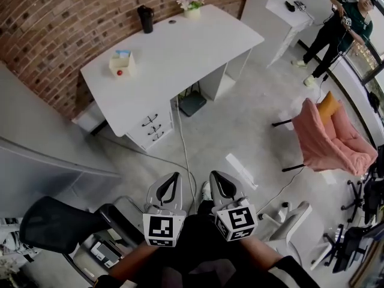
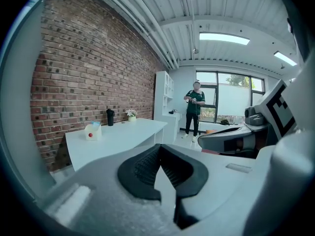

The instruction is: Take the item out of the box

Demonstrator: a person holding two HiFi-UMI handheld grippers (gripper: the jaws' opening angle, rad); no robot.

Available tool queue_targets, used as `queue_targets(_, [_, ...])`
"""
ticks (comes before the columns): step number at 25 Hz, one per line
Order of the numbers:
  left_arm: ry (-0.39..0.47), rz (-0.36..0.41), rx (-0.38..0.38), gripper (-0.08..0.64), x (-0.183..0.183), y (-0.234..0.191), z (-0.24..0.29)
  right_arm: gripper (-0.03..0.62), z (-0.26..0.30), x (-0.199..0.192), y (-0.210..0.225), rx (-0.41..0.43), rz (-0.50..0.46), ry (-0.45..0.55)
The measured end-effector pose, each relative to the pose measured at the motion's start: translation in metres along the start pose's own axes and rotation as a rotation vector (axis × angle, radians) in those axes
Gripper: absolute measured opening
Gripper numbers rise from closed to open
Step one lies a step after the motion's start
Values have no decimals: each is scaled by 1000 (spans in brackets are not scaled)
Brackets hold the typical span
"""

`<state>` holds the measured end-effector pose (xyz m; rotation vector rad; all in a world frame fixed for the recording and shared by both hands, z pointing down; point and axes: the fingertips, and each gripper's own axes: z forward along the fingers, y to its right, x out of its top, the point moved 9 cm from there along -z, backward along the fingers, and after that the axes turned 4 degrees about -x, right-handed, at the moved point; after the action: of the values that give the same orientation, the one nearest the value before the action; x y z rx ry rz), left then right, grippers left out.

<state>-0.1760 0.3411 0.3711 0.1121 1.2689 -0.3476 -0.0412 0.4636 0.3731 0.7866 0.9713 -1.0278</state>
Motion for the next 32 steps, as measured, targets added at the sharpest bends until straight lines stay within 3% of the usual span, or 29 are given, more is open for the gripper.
queue_targets(18, [18, -24, 234, 5, 29, 11, 69, 2, 73, 37, 69, 255, -75, 6])
queue_targets(26, [-6, -34, 312, 5, 34, 16, 83, 2, 90, 39, 92, 312, -71, -5])
queue_targets(32, [-7, -48, 314, 5, 35, 2, 98, 2, 109, 42, 91, 329, -89, -22])
